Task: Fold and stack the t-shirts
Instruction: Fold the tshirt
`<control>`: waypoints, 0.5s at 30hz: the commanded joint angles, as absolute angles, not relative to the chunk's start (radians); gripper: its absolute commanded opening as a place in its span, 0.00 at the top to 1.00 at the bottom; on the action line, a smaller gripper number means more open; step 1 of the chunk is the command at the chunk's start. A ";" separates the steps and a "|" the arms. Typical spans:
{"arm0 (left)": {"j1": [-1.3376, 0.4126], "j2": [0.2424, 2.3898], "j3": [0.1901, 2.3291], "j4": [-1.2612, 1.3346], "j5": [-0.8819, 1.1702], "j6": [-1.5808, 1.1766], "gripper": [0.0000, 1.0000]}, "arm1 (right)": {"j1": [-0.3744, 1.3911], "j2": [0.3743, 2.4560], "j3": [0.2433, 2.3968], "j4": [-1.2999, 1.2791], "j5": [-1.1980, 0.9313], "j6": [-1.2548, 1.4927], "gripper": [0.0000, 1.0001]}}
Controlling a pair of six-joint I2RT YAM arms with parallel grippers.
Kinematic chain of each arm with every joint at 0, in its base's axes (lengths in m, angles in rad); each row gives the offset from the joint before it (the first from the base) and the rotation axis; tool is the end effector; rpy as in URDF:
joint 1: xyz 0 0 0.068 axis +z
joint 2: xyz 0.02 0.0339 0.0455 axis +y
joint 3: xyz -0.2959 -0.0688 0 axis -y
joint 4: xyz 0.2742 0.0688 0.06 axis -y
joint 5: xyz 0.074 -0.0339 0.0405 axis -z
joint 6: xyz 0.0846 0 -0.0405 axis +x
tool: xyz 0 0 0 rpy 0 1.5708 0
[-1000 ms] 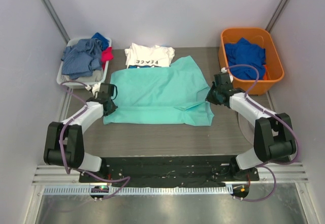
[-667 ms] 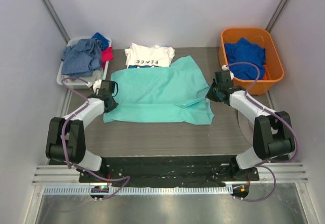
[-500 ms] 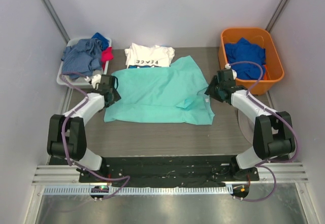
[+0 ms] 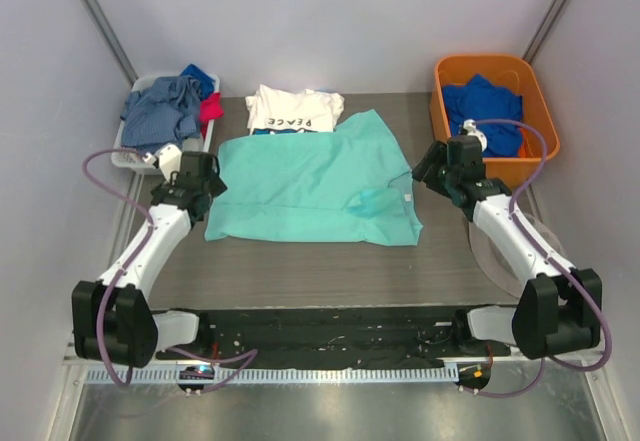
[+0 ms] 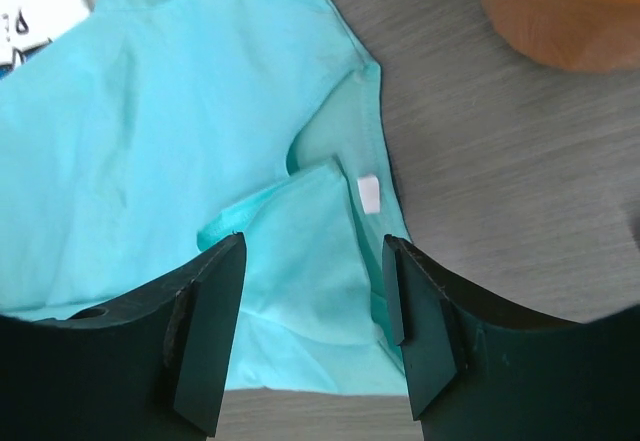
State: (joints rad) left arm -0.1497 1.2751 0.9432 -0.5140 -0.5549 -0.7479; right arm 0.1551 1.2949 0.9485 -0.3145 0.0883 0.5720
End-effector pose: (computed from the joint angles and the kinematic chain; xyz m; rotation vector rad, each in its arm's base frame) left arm 0.3125 -0.0021 0.2547 -0.8975 2.0838 0.2077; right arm 0.3397 0.0456 0.2644 0.5120 2.1862 0.2978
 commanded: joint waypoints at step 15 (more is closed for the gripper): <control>-0.153 1.178 0.670 -0.466 -0.492 -0.864 0.00 | 0.156 1.103 0.614 -0.322 -0.066 0.540 0.54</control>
State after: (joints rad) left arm -0.1505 1.1759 0.6609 -0.5049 -0.4805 -0.8528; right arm 0.1551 1.1191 0.6205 -0.3817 -0.0315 0.5549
